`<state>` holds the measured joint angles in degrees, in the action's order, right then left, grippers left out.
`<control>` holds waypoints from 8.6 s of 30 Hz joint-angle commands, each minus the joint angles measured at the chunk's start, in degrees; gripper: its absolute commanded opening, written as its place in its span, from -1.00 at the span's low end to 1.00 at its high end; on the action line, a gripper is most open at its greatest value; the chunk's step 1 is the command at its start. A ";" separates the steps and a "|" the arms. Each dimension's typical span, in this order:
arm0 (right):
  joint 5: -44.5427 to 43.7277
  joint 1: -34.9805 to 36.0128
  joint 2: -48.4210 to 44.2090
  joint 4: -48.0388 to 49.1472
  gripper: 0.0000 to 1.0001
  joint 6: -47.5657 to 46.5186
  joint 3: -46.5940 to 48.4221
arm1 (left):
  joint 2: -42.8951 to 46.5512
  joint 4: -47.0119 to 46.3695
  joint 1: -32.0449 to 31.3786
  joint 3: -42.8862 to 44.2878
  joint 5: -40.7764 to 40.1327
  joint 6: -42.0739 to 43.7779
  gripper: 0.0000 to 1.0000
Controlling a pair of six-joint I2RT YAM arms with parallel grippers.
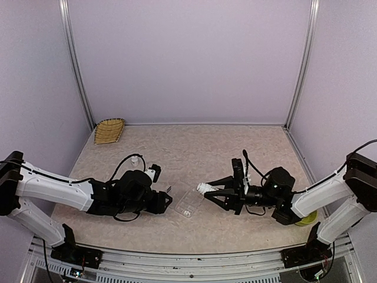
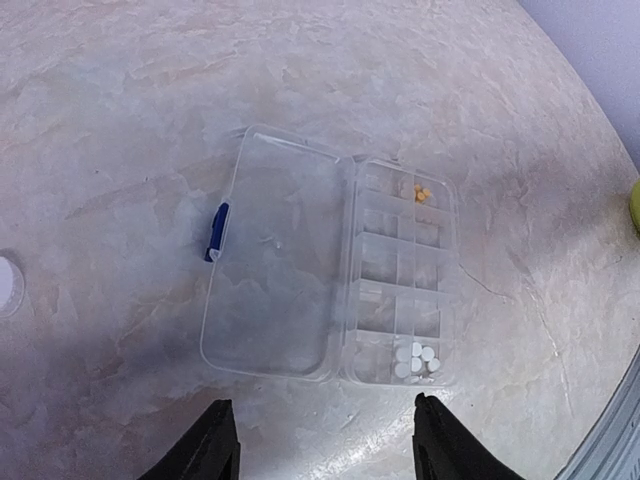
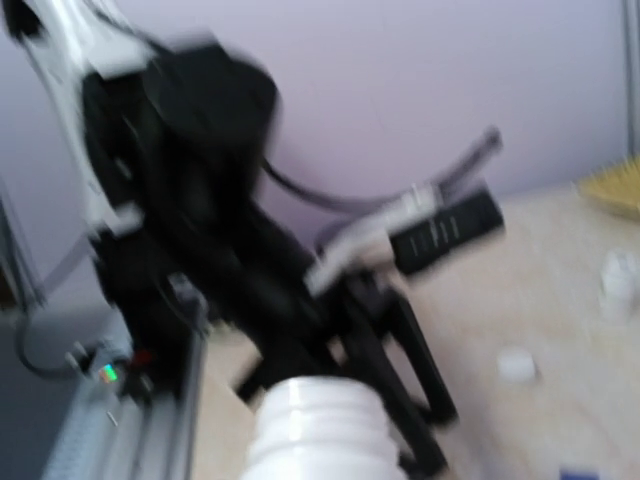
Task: Sort the pills into containers
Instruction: Pick up the lid of the pill bottle from the center of the board, then close the lid of the pill bottle.
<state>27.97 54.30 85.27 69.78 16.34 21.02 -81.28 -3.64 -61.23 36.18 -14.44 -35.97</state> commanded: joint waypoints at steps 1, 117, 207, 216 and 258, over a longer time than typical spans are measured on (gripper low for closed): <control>7.37 -1.64 -4.38 8.61 -0.57 6.04 -0.80 | 2.08 1.72 -0.38 1.96 -1.74 0.74 0.16; 10.26 -17.65 -39.66 0.70 -0.75 20.67 -6.96 | -16.10 10.15 22.90 10.23 -4.37 10.74 -0.21; 5.08 -1.56 -16.35 -5.00 -0.73 6.35 4.75 | 0.74 -31.10 -0.52 16.81 37.12 1.79 -0.54; 4.73 -1.51 -16.28 -5.18 -0.73 6.07 4.42 | -0.45 -31.47 -1.40 17.86 38.19 1.29 -0.54; -17.94 6.30 -24.81 -17.86 -0.74 -10.09 5.97 | -7.32 -19.71 -1.77 21.31 29.50 -6.12 -0.37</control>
<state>6.68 58.48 63.11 47.18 6.85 25.76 -86.32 -24.97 -61.78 58.28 12.03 -42.50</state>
